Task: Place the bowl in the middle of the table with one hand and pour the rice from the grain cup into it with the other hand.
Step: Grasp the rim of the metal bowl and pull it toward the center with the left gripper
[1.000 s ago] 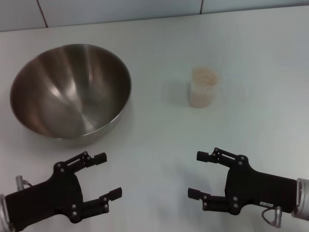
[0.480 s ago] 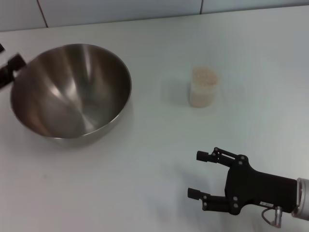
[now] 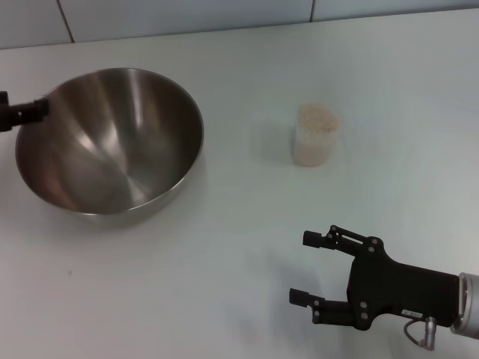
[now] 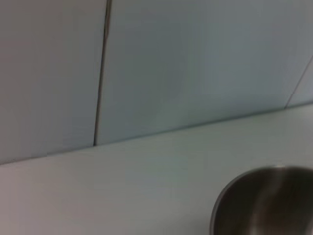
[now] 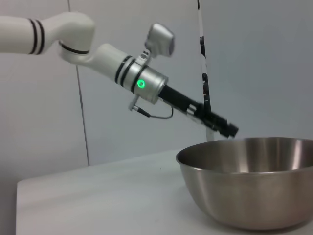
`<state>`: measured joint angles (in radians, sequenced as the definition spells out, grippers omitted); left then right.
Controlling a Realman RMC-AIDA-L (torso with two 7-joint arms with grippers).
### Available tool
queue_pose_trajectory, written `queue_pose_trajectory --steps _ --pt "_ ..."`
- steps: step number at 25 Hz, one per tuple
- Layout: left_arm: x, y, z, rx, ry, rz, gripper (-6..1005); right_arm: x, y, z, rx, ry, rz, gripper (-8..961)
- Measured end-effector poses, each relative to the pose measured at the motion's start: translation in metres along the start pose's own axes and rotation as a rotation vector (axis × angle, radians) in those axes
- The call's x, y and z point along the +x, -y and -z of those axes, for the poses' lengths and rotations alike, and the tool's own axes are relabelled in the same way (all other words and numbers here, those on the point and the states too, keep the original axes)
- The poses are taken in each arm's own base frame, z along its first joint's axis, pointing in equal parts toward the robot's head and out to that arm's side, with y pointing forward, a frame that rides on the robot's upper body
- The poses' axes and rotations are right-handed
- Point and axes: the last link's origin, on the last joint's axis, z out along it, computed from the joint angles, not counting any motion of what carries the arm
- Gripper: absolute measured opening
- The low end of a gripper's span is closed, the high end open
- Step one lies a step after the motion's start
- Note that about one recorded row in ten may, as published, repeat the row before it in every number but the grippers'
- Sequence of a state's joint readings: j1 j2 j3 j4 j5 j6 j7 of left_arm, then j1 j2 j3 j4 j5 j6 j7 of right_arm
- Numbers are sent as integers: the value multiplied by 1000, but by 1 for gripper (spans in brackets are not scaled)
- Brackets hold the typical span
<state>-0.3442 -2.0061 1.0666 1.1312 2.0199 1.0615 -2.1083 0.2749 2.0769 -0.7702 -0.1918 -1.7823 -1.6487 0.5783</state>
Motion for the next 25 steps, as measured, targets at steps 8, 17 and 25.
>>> queue_pose_trajectory --steps 8,17,25 --pt "-2 -1 -28 47 160 -51 784 -1 0 0 6 8 -1 830" --pt "-4 -7 -33 24 200 -64 766 0 -1 -1 8 7 -7 830" --pt "-8 -4 -32 34 228 -74 749 0 -1 -1 7 5 -7 829"
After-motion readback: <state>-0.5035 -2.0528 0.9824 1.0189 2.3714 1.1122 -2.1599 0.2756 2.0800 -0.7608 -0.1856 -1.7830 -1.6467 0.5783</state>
